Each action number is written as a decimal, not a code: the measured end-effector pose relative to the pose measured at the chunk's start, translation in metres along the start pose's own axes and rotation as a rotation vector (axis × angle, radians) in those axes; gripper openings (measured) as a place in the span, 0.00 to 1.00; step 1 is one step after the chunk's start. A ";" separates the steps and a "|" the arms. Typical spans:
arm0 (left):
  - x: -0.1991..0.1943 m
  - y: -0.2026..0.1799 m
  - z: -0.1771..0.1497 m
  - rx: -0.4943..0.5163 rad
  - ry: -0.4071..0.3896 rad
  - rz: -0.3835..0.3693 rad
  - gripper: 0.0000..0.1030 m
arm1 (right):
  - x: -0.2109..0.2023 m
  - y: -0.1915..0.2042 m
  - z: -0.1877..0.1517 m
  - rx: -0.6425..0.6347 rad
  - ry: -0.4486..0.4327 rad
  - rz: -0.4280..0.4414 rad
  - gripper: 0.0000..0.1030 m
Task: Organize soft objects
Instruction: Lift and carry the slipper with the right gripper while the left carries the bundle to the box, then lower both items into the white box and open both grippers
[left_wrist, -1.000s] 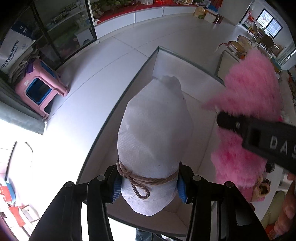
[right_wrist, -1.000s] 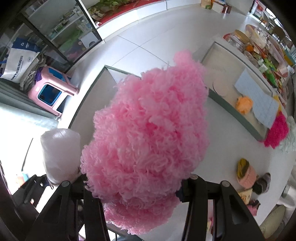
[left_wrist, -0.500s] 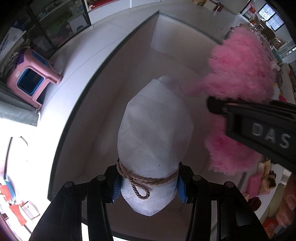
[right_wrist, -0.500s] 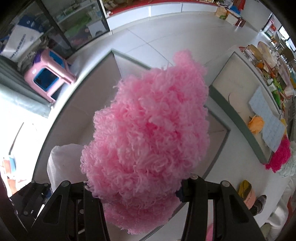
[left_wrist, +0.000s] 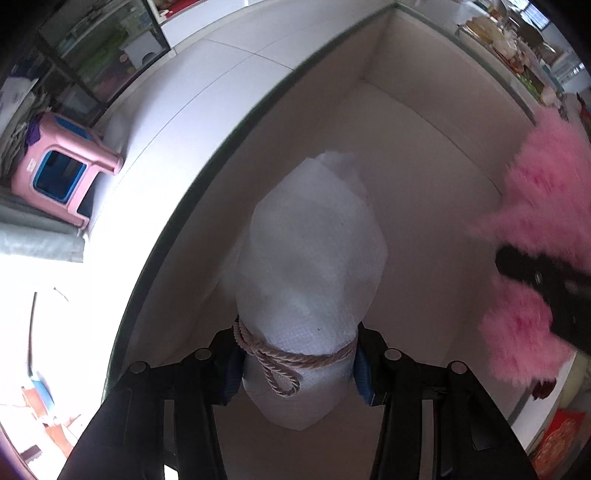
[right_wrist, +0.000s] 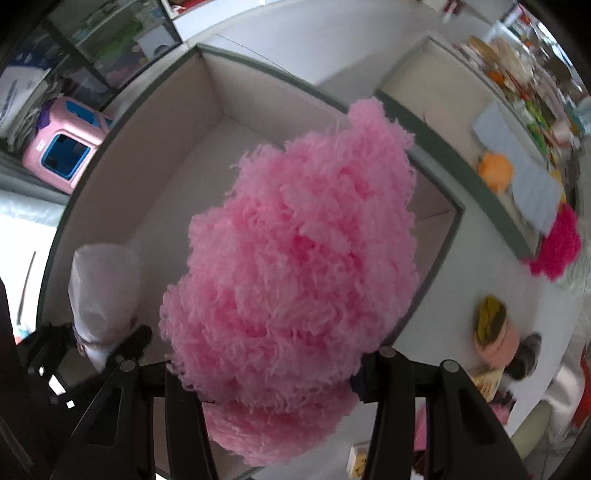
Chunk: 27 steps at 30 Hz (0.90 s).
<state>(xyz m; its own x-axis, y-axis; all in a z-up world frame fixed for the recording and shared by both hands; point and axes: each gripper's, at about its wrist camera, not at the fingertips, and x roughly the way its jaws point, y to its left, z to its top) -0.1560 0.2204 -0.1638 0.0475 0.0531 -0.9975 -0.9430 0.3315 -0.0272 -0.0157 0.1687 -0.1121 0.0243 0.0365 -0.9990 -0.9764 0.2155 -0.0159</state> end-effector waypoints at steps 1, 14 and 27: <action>0.001 0.001 0.000 0.003 0.000 0.000 0.48 | 0.001 -0.002 -0.003 0.013 0.007 0.004 0.51; -0.014 -0.002 0.001 0.017 -0.041 -0.010 0.48 | -0.008 -0.002 -0.012 0.044 0.003 0.063 0.51; -0.021 -0.016 0.001 -0.080 -0.045 -0.009 0.52 | -0.026 0.028 0.014 -0.274 -0.070 -0.105 0.53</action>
<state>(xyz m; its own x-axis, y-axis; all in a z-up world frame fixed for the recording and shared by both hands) -0.1421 0.2147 -0.1422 0.0689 0.0939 -0.9932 -0.9657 0.2561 -0.0428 -0.0405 0.1878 -0.0857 0.1333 0.0970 -0.9863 -0.9891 -0.0490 -0.1385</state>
